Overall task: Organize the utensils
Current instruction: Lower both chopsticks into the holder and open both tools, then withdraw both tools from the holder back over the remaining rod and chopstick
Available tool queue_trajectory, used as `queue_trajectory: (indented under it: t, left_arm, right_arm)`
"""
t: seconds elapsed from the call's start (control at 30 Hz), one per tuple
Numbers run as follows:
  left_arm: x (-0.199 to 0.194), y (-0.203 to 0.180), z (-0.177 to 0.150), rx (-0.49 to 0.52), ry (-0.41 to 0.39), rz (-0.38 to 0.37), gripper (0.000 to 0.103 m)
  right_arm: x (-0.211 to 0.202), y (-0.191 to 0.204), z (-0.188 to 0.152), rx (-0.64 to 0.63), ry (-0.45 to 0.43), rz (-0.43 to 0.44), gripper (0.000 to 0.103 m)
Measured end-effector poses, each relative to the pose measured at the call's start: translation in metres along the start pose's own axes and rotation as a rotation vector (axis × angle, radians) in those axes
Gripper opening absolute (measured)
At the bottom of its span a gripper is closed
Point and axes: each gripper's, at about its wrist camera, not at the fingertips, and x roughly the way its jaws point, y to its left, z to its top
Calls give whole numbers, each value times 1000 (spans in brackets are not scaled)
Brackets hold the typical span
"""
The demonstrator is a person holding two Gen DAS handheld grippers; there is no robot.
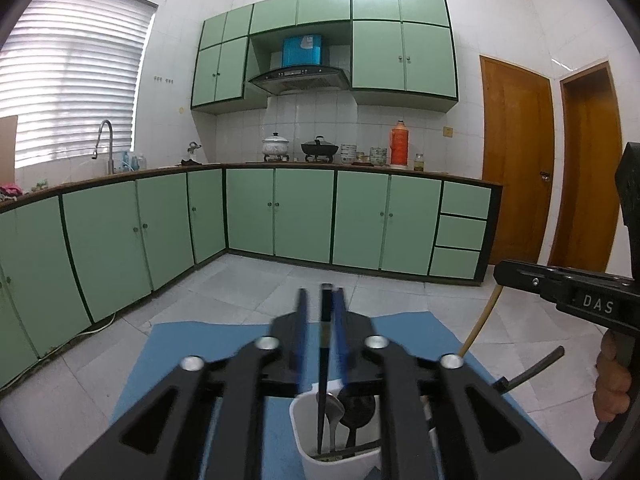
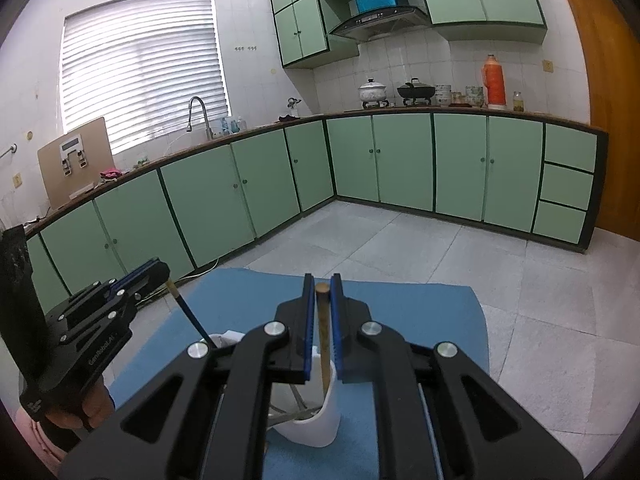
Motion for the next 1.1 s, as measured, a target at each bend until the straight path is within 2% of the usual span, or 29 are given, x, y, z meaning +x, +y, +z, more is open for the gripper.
queue_trajectory:
  t: [0.13,0.2,0.33,0.5,0.8,0.97,1.1]
  left_arm:
    - [-5,2,2,-16,-10,0,44]
    - [-8,4,3,-30,-17,0,50]
    - [-12,9,8,-54,-34,8,62]
    - [-15,17,11,-81,-55,23,70]
    - [-27,36,6,-125,-79,58,80]
    - [-50,47,-8,-140,-91,86,85]
    - [-77,53,-31,-148,-107,122,89]
  right_arm:
    - [-9,-1,-1,9,-24,-9,28]
    - [-14,-3,0,22,-40,-22,38]
    - [-22,-13,2,58,-64,-33,44]
    - [-37,-26,4,102,-110,-49,58]
    - [-56,-44,-6,146,-152,-58,66]
    - [-69,-47,-31,161,-157,-72,69]
    - [-78,-41,-60,149,-145,-90,71]
